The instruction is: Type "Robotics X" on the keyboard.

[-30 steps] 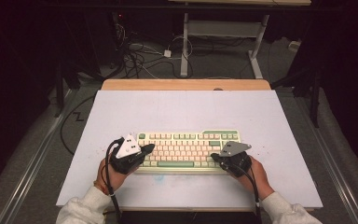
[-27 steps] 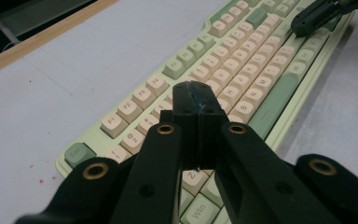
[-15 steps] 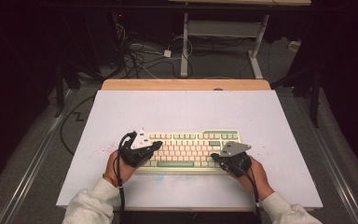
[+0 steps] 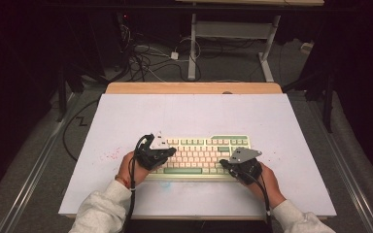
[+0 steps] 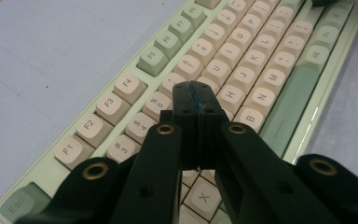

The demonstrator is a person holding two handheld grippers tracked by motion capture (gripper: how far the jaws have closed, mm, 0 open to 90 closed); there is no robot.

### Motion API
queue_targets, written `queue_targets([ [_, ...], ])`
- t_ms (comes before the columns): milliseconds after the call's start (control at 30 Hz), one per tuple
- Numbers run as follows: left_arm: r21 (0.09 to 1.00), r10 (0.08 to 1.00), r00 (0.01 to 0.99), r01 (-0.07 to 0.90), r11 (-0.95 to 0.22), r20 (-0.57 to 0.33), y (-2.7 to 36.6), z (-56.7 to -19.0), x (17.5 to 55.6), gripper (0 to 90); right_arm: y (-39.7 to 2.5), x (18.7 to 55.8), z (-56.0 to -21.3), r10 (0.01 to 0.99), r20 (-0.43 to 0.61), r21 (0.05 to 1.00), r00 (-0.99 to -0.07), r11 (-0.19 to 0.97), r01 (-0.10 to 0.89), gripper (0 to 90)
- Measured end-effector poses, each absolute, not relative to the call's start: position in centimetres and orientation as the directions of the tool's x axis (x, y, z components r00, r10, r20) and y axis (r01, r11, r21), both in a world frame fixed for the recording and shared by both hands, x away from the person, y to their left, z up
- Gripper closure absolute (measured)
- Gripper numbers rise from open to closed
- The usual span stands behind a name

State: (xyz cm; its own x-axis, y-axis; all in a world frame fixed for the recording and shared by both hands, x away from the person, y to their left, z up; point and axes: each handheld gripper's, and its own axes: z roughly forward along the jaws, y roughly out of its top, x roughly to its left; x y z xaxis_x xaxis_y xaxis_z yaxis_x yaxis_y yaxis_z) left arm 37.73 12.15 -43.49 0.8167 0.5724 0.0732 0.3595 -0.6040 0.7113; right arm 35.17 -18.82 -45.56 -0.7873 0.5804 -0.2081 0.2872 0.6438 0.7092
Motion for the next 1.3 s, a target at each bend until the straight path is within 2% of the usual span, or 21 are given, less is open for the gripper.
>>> queue_targets([
  [900, 0.634, 0.570, 0.817, 0.397, -0.664, 0.086, 11.2, -44.8, 39.1, 87.4, -18.8, 35.1, -45.5, 0.577, -0.214, 0.706, -0.788, 0.649, 0.283, 90.0],
  [1300, 0.675, 0.577, 0.809, 0.364, -0.642, 0.112, 11.6, -44.0, 38.6, 87.4, -18.8, 35.1, -45.5, 0.577, -0.215, 0.705, -0.788, 0.650, 0.283, 90.0],
])
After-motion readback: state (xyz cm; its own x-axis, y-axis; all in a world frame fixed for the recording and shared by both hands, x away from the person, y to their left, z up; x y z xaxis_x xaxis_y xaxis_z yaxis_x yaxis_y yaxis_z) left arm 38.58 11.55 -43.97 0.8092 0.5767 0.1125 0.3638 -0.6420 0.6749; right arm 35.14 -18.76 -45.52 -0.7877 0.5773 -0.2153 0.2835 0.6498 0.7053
